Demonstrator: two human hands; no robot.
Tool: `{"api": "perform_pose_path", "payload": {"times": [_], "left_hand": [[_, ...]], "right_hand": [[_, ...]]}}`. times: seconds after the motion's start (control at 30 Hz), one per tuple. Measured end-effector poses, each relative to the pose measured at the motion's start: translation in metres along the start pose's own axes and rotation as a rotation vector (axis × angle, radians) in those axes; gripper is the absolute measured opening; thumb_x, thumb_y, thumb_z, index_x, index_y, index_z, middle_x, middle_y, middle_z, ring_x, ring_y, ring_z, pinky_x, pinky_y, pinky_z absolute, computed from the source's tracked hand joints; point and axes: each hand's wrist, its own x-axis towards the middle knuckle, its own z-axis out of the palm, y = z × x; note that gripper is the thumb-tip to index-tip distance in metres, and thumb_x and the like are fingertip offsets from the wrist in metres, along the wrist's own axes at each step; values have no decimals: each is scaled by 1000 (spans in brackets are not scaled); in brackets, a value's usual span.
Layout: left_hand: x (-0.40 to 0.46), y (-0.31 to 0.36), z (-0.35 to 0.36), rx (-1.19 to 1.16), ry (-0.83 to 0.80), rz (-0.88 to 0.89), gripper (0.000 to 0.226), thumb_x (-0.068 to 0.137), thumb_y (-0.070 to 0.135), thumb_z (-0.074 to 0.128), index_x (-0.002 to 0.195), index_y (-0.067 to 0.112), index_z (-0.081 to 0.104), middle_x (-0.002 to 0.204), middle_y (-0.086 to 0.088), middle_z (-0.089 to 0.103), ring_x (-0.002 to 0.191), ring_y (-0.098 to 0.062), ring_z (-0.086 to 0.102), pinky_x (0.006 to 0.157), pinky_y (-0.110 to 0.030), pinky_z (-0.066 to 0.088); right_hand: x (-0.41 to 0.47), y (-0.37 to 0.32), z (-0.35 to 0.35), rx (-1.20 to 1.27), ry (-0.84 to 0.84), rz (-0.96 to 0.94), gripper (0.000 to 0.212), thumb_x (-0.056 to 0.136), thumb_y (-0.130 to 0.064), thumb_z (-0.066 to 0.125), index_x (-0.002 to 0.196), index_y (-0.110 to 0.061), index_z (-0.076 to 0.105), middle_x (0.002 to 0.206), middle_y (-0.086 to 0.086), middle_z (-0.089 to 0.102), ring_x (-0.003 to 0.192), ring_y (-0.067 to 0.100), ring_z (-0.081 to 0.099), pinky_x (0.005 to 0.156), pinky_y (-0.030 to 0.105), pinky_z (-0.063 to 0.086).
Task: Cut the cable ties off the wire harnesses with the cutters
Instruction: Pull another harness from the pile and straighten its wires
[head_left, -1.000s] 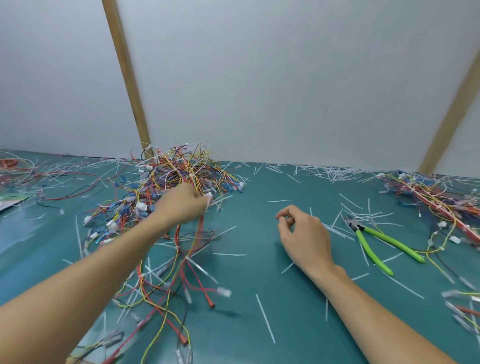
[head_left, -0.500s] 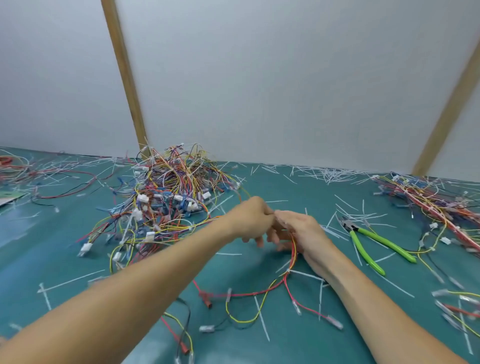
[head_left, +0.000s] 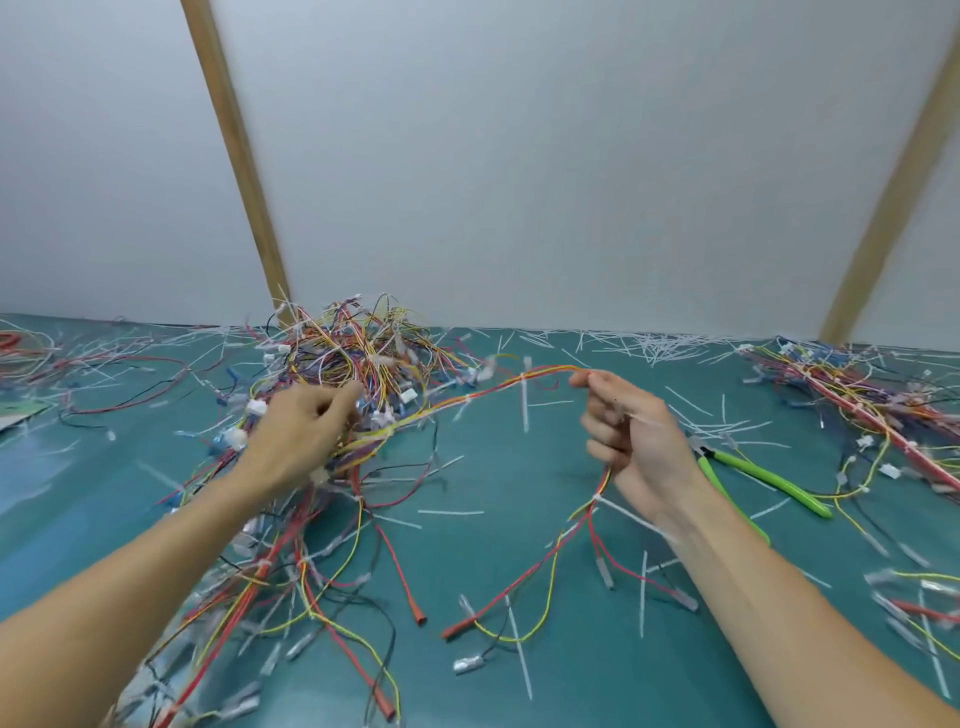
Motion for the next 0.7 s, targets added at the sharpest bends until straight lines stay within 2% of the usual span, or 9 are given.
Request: {"api": "perform_pose_path", "payload": {"times": [0.1, 0.13, 0.23, 0.3, 0.4, 0.47, 0.6, 0.63, 0.7], "left_hand": [[8, 10, -13, 127, 101, 192, 56, 98, 51, 53, 57, 15, 62, 43, 2, 51, 38, -10, 40, 41, -24, 31], [12, 13, -15, 218, 92, 228, 55, 99, 49, 54, 56, 14, 58, 46, 0, 52, 43, -14, 46, 45, -26, 34], [21, 10, -22, 350, -96, 104, 46, 99, 48, 56, 65, 17, 65, 55, 1, 57, 54, -20, 54, 52, -30, 39], [24, 12, -23, 345, -194, 45, 41, 98, 45, 57, 72, 18, 70, 55, 6, 57, 51, -12, 52, 50, -27, 35], [30, 37, -21, 23, 108, 187, 34, 97, 35, 63, 75, 11, 73, 56, 8, 56, 49, -1, 47, 50, -20, 34], [33, 66, -20, -44, 280, 348, 26, 96, 30, 67, 78, 12, 72, 66, 4, 62, 60, -4, 52, 58, -20, 40], [28, 103, -8, 190, -198, 497, 9, 92, 19, 72, 91, 11, 76, 83, -1, 66, 76, -15, 59, 73, -36, 47], [27, 108, -5, 148, -217, 494, 7, 91, 17, 72, 93, 12, 77, 81, 1, 67, 75, -12, 60, 72, -33, 47], [26, 117, -6, -230, -124, 340, 8, 92, 11, 70, 96, 13, 76, 77, 2, 71, 69, -6, 63, 66, -24, 50]], "right_hand": [[6, 6, -3, -80, 233, -12, 19, 105, -12, 48, 98, -7, 65, 57, -8, 21, 40, 2, 16, 36, 16, 10], [6, 6, -4, -72, 219, -13, 18, 105, -13, 48, 99, -7, 64, 55, -9, 22, 40, 2, 17, 37, 16, 10], [1, -2, -5, -47, -109, 45, 16, 98, -23, 57, 97, -12, 69, 60, -8, 26, 45, 4, 19, 39, 16, 12], [3, -3, -7, -16, -113, 48, 17, 96, -24, 57, 95, -13, 71, 60, -8, 29, 43, 3, 20, 37, 15, 13], [13, 0, -14, -13, 263, -77, 22, 106, -15, 48, 93, -14, 66, 63, -6, 29, 38, 1, 22, 35, 14, 12], [18, 4, -19, -237, 442, -193, 25, 106, -13, 48, 88, -18, 64, 66, -4, 36, 39, 0, 29, 37, 15, 21], [21, 9, -37, -378, 746, -283, 20, 101, -16, 47, 91, -20, 63, 81, 0, 57, 69, 18, 51, 65, 33, 39], [21, 8, -42, -368, 813, -310, 19, 100, -17, 45, 92, -20, 62, 82, 0, 59, 74, 21, 53, 70, 36, 39], [22, 4, -46, -347, 888, -345, 22, 100, -19, 42, 85, -26, 57, 78, -5, 58, 71, 20, 51, 71, 35, 37]]}}
